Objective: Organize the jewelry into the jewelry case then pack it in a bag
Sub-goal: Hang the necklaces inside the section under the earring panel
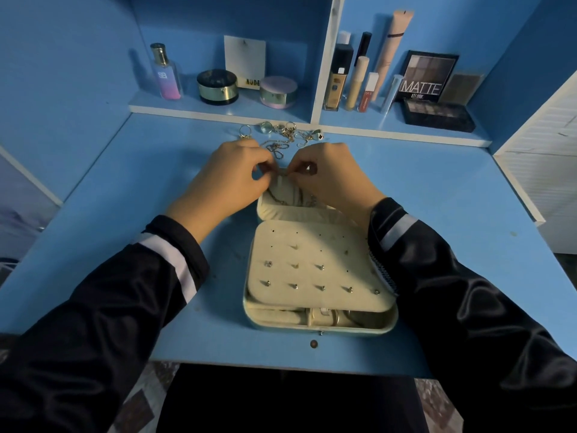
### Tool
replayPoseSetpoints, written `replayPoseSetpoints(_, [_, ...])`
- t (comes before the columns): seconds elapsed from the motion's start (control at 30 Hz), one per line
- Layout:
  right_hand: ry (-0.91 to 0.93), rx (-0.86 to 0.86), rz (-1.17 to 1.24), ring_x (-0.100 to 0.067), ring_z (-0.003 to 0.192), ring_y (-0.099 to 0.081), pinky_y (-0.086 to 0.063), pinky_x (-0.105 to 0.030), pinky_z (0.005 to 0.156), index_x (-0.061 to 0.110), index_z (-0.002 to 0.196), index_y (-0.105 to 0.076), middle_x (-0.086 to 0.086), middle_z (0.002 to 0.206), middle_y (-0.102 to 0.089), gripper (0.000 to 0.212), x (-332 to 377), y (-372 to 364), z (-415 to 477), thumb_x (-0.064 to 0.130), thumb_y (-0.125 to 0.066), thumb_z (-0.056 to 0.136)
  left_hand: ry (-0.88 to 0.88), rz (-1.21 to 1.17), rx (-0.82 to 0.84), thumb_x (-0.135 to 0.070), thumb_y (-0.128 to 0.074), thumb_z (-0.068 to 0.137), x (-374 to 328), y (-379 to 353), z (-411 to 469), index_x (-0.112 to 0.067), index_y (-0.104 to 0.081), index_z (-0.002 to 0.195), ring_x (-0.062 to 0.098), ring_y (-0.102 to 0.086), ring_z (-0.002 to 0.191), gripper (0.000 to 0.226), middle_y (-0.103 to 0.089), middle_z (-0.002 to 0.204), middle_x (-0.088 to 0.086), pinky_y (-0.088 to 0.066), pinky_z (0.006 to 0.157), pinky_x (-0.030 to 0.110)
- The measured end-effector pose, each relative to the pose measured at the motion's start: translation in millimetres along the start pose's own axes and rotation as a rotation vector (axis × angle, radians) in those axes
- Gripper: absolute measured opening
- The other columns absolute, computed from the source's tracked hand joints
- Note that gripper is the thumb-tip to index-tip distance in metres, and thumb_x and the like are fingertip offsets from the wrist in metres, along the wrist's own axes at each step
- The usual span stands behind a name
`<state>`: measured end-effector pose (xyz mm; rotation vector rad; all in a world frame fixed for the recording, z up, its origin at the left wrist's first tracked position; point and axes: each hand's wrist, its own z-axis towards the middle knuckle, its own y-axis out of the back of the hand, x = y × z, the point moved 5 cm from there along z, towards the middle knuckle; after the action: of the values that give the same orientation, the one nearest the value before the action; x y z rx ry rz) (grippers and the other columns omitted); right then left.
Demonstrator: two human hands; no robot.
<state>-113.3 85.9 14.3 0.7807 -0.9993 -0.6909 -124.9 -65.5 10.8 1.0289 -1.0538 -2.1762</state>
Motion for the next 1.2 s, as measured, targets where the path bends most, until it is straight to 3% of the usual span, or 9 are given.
replayPoseSetpoints(0.13, [0.026, 0.009, -0.047, -0.019, 0.075, -0.06, -0.042, -0.022, 0.069, 0.008, 0.085, -0.076, -0.005, 0.083, -0.072, 0.015, 0.3, -4.5, 1.2, 0.003, -0.062, 0.08, -0.058, 0.101, 0.017, -0.009, -0.066, 0.085, -6.9, -0.9, 0.0, -0.009, -0.076, 0.095, 0.03, -0.06, 0.089, 0.014, -0.065, 0.091, 0.01, -0.048, 0.074, 0.035])
replayPoseSetpoints(0.27, [0.036, 0.029, -0.061, -0.014, 0.073, -0.053, -0.034, -0.017, 0.067, 0.008, 0.088, -0.076, -0.007, 0.085, -0.071, 0.012, 0.6, -5.1, 2.0, 0.006, -0.064, 0.084, -0.066, 0.201, 0.04, -0.008, -0.064, 0.087, -11.2, -1.5, 1.9, -0.006, -0.075, 0.1, 0.034, -0.058, 0.094, 0.017, -0.064, 0.095, 0.014, -0.046, 0.076, 0.039])
replayPoseSetpoints(0.43, [0.04, 0.082, -0.092, -0.023, 0.083, -0.06, -0.038, -0.02, 0.071, 0.008, 0.093, -0.075, -0.01, 0.091, -0.071, 0.015, 0.9, -7.0, 2.4, 0.006, -0.062, 0.086, -0.014, 0.282, 0.082, -0.006, -0.059, 0.09, -14.9, -3.4, 3.1, -0.002, -0.073, 0.102, 0.036, -0.057, 0.096, 0.019, -0.061, 0.1, 0.018, -0.048, 0.077, 0.043])
replayPoseSetpoints(0.73, [0.019, 0.099, -0.068, -0.011, 0.08, -0.047, -0.028, -0.012, 0.069, 0.006, 0.098, -0.073, -0.011, 0.098, -0.069, 0.017, 2.2, -4.9, 2.3, 0.004, -0.06, 0.087, 0.122, 0.374, 0.082, 0.006, -0.055, 0.086, -21.4, -10.1, 3.9, 0.0, -0.07, 0.102, 0.037, -0.057, 0.094, 0.023, -0.058, 0.104, 0.019, -0.038, 0.069, 0.034])
replayPoseSetpoints(0.93, [0.042, 0.032, -0.056, -0.009, 0.076, -0.047, -0.03, -0.001, 0.067, 0.004, 0.093, -0.074, -0.01, 0.094, -0.071, 0.019, 4.6, 0.7, 0.8, 0.0, -0.058, 0.083, 0.11, 0.275, -0.03, -0.001, -0.056, 0.087, -18.8, -2.8, -1.8, -0.001, -0.071, 0.101, 0.037, -0.06, 0.09, 0.019, -0.063, 0.101, 0.02, -0.048, 0.075, 0.042])
replayPoseSetpoints(1.07, [0.063, 0.02, -0.076, -0.011, 0.078, -0.053, -0.031, -0.01, 0.071, 0.005, 0.091, -0.074, -0.01, 0.092, -0.072, 0.017, 6.4, 0.3, 0.7, 0.001, -0.061, 0.082, 0.093, 0.264, -0.049, -0.003, -0.057, 0.088, -20.6, 0.4, -5.2, -0.002, -0.071, 0.099, 0.036, -0.061, 0.089, 0.017, -0.064, 0.099, 0.019, -0.047, 0.072, 0.04])
replayPoseSetpoints(1.2, [0.075, 0.072, -0.13, -0.021, 0.081, -0.059, -0.035, -0.017, 0.071, 0.005, 0.093, -0.074, -0.012, 0.093, -0.071, 0.02, 7.9, -3.9, 1.6, 0.0, -0.058, 0.082, 0.095, 0.339, 0.006, 0.004, -0.053, 0.087, -24.7, -2.6, -2.7, 0.003, -0.069, 0.097, 0.038, -0.057, 0.089, 0.018, -0.059, 0.1, 0.021, -0.034, 0.067, 0.032])
